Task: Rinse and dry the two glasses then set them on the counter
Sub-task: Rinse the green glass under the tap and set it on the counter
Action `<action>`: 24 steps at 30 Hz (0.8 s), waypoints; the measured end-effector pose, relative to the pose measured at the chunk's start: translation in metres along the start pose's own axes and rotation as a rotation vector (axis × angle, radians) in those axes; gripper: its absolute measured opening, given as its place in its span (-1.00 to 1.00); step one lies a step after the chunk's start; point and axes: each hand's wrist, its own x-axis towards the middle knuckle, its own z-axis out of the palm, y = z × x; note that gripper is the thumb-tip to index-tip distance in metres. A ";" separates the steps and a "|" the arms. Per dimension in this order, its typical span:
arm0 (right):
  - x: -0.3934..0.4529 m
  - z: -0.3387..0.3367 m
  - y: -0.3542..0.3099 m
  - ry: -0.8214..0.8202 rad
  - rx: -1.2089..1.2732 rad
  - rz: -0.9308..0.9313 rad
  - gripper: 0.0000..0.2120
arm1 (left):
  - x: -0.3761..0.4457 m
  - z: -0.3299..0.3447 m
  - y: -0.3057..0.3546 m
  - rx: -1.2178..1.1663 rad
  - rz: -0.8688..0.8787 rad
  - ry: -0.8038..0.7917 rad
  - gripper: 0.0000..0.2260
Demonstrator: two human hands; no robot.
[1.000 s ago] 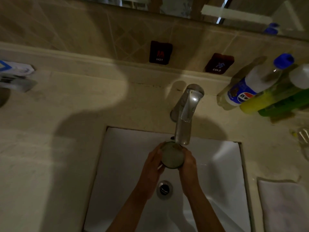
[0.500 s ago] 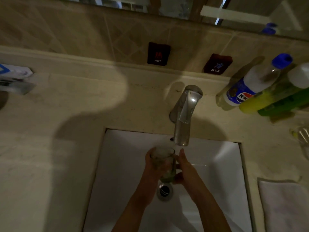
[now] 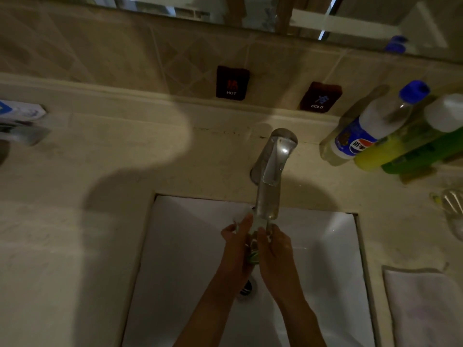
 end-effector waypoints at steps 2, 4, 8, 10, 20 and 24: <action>0.001 0.003 -0.005 -0.020 0.003 0.028 -0.54 | -0.003 0.004 0.004 0.016 0.000 0.008 -0.15; 0.002 0.003 -0.011 -0.017 -0.020 0.043 -0.55 | -0.006 0.006 0.010 0.050 0.024 0.003 -0.38; 0.016 0.002 -0.025 -0.025 0.038 0.164 -0.56 | -0.007 0.003 0.019 0.059 0.001 -0.095 -0.49; 0.025 0.003 -0.026 -0.042 0.145 0.212 -0.58 | -0.009 0.004 0.024 0.039 -0.018 -0.043 -0.33; 0.022 0.014 -0.006 0.010 0.460 0.230 -0.65 | -0.012 -0.006 0.014 0.074 0.025 -0.054 -0.35; 0.004 0.016 -0.014 0.017 0.356 0.026 -0.71 | -0.013 -0.008 0.012 0.089 0.073 -0.041 -0.19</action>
